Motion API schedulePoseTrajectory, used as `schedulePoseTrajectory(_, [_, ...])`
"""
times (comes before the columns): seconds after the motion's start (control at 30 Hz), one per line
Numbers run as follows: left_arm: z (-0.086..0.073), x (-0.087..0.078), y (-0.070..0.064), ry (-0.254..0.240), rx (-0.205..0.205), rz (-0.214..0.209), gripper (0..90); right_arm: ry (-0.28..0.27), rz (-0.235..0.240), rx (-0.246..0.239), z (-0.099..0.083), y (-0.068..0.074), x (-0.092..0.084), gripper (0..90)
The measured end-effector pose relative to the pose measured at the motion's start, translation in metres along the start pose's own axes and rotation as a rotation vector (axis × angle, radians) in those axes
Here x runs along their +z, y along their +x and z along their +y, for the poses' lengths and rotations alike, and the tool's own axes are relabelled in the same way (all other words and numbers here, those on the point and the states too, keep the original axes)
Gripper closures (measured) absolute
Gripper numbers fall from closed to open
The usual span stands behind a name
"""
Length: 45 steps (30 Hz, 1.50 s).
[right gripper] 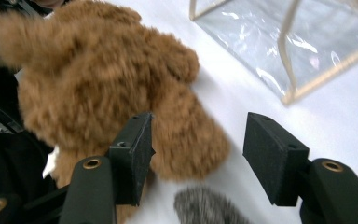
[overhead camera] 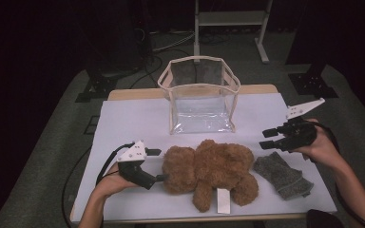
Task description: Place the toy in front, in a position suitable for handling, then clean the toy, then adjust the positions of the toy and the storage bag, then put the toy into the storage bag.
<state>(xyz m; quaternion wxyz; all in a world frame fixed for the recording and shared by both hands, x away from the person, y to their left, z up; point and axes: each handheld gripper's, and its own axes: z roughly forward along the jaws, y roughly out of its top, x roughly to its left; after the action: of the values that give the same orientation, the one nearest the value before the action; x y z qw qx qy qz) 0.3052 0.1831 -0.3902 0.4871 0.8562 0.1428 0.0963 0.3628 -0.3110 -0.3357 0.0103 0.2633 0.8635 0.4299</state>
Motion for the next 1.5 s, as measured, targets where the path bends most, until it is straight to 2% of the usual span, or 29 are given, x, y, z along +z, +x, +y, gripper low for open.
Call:
schedulePoseTrajectory(0.3, [-0.001, -0.006, 0.0, 0.009, 0.006, 0.01, 10.8, 0.033, 0.024, -0.098, 0.064, 0.002, 0.025, 40.5])
schedulePoseTrajectory(0.33, [-0.001, -0.007, -0.001, 0.003, -0.002, 0.007, 10.8, 0.029, 0.034, -0.103, 0.07, 0.003, 0.028, 40.5])
schedulePoseTrajectory(0.6, [-0.005, -0.014, 0.002, -0.004, -0.012, 0.024, 10.6, 0.064, 0.086, -0.169, 0.108, 0.011, 0.05, 40.4])
schedulePoseTrajectory(0.93, [-0.004, -0.021, 0.004, -0.012, -0.014, 0.039, 10.6, 0.091, 0.137, -0.199, 0.132, 0.013, 0.067, 40.2])
schedulePoseTrajectory(1.17, [-0.007, -0.022, 0.004, 0.01, -0.013, 0.049, 10.2, 0.116, 0.154, -0.22, 0.148, 0.014, 0.072, 39.8])
schedulePoseTrajectory(1.5, [-0.006, -0.022, 0.004, 0.012, -0.009, 0.047, 10.2, 0.142, 0.166, -0.243, 0.156, 0.018, 0.079, 39.7])
